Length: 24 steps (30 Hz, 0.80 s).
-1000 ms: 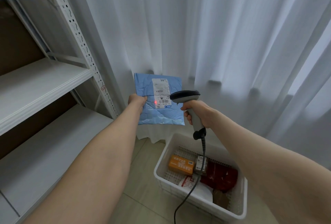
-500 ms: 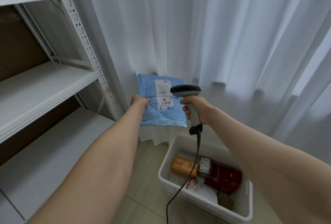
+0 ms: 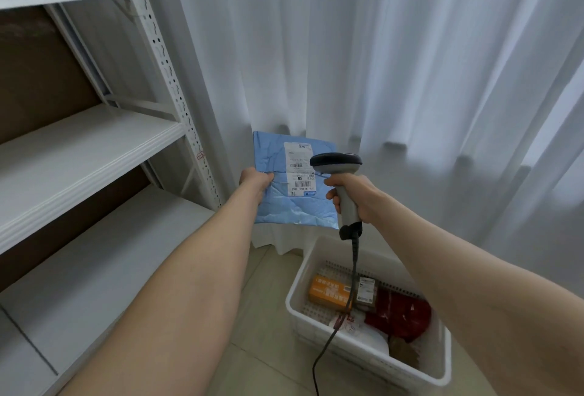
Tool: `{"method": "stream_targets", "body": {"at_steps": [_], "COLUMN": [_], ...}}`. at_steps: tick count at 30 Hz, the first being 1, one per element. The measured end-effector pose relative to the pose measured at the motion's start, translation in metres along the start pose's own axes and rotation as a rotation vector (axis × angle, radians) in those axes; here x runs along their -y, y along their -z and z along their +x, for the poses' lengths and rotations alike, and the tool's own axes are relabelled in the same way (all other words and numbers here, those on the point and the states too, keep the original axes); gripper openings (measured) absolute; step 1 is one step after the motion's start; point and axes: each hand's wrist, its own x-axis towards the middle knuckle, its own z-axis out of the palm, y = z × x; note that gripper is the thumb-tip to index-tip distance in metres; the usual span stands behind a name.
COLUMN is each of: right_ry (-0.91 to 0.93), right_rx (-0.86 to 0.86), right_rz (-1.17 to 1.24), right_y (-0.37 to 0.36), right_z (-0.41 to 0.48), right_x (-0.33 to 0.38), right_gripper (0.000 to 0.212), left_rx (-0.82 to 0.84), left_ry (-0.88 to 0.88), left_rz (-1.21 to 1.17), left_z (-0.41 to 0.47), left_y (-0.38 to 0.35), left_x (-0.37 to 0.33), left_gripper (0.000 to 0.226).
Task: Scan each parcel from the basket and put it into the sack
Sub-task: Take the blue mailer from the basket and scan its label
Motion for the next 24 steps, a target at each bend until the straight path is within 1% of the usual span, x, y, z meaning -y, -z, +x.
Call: {"method": "stream_targets", "body": {"at_steps": [6, 11, 13, 17, 20, 22, 24], "right_ry": [-0.034, -0.035, -0.042, -0.053, -0.054, -0.075, -0.103], "right_rx": [-0.014, 0.059, 0.097, 0.189, 0.284, 0.344, 0.406], "right_rz": [0.133, 0.147, 0.130, 0.031, -0.019, -0.038, -0.046], "right_y": [-0.016, -0.052, -0.073, -0.128, -0.175, -0.208, -0.241], "right_z": [-0.019, -0.065, -0.087, -0.129, -0.157, -0.176, -0.196], "right_x": [-0.034, -0.075, -0.092, -0.126, -0.144, -0.157, -0.169], "right_gripper": [0.013, 0.007, 0.010, 0.028, 0.033, 0.032, 0.038], "left_rx": [0.072, 0.000, -0.026, -0.160, -0.275, -0.325, -0.378], "left_ry": [-0.001, 0.038, 0.056, 0.105, 0.140, 0.172, 0.194], "left_rz": [-0.006, 0.012, 0.004, 0.007, -0.010, -0.023, -0.050], "left_z": [-0.056, -0.124, -0.153, -0.201, -0.233, -0.255, -0.276], "left_y": [0.048, 0.103, 0.129, 0.194, 0.248, 0.282, 0.319], "left_x": [0.020, 0.059, 0.076, 0.116, 0.142, 0.159, 0.177], "left_gripper": [0.037, 0.038, 0.035, 0.033, 0.029, 0.026, 0.030]}}
